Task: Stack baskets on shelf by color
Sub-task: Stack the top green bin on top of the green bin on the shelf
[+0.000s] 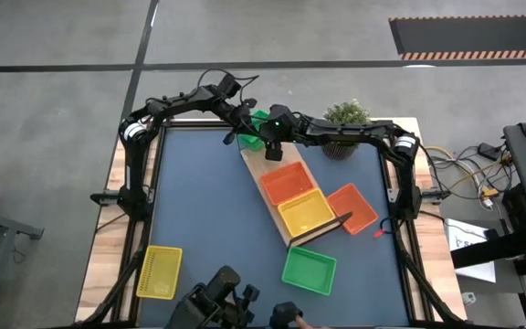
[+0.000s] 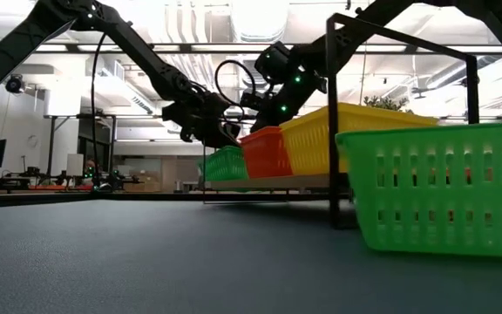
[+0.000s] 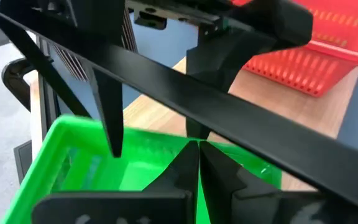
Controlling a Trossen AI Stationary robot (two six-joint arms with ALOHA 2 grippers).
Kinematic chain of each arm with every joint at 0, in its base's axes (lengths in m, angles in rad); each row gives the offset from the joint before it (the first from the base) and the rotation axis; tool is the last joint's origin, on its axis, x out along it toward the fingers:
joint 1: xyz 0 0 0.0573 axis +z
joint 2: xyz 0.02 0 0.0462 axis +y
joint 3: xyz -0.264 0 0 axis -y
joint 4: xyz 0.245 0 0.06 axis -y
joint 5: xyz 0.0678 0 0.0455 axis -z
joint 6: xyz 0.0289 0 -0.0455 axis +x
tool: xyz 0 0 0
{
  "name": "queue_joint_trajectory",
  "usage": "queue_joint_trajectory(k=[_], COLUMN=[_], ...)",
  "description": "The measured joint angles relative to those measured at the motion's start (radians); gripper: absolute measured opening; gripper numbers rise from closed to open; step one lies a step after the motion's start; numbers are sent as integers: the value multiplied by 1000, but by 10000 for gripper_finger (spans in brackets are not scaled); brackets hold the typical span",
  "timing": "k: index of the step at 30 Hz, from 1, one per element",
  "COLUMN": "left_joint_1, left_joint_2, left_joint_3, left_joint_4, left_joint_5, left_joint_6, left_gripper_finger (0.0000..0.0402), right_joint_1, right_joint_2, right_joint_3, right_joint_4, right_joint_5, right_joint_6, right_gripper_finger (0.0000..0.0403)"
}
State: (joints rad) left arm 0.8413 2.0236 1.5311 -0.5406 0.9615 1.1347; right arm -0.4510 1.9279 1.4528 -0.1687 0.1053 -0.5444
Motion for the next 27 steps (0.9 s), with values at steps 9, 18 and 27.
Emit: queue_joint_trajectory(k=[9,18,27], left_joint_1=[-1,-22,-25], left_joint_2=[-1,-2,-24], left_joint_3=[0,1,0], left_joint_4=[0,-2,-2], left_joint_5=[2,1,-32], left_joint_6=[-3,-2,-30], left_gripper_finger=[0,0,0], right_joint_1=[12,25,45], right_joint_2=[-12,-12,-12], right_joint_3=[5,3,3], right_joint_4=[-18,-26,-67], right_joint_5=[-61,-91,-87], right_joint_6=[-7,-38,-106], right_gripper_finger=[170,96,13])
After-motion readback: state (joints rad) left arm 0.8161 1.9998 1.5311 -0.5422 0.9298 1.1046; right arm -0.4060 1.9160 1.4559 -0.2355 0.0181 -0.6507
